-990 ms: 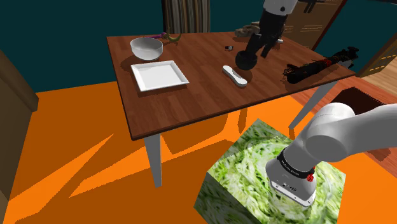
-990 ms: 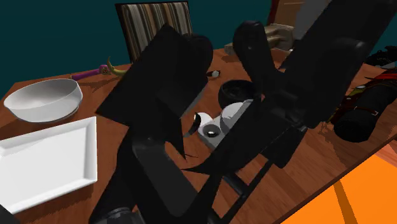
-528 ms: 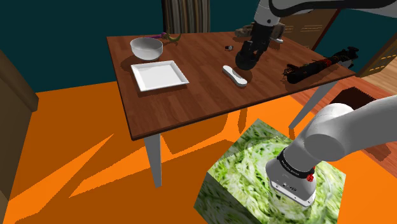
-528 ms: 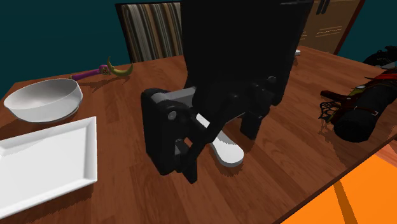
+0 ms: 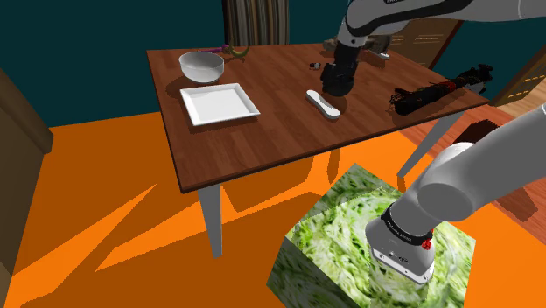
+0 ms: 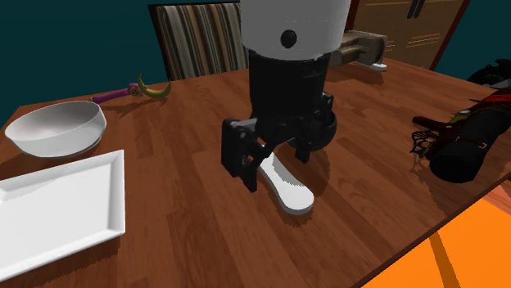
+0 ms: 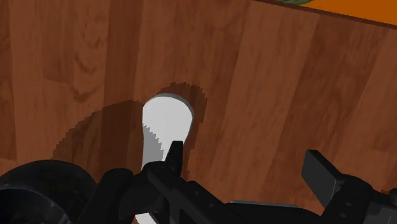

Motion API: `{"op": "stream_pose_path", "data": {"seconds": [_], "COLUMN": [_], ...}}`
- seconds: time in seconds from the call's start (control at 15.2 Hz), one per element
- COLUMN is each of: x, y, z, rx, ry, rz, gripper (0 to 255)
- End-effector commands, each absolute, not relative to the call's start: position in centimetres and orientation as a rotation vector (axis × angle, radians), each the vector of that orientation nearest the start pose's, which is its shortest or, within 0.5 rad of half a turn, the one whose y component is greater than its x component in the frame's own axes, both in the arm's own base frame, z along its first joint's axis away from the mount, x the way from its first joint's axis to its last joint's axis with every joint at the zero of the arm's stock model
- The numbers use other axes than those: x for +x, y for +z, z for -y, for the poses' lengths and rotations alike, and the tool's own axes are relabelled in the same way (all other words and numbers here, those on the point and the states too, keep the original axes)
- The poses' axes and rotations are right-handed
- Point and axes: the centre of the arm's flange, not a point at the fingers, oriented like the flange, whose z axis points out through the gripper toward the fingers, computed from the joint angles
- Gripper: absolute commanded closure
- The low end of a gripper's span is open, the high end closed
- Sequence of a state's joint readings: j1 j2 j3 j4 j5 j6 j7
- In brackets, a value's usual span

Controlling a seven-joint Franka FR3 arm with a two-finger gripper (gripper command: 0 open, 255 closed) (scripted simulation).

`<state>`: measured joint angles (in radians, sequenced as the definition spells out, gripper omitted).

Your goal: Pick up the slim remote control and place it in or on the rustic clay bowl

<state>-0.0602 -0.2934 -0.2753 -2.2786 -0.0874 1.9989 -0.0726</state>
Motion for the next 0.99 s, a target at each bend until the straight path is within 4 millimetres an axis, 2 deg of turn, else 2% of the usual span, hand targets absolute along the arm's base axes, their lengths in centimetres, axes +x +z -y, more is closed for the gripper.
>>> {"op": "stream_pose_path", "data": {"seconds": [0.0, 0.66, 0.92], "x": [44.8, 51.1, 51.3], "y": [45.3, 37.7, 35.8], "z": [18.2, 27.3, 27.7], "rx": [-3.121, -3.096, -3.094], "ry": [-0.005, 0.008, 0.009], "rz": [-0.352, -0.420, -0.423], "gripper": [0, 0, 0]}}
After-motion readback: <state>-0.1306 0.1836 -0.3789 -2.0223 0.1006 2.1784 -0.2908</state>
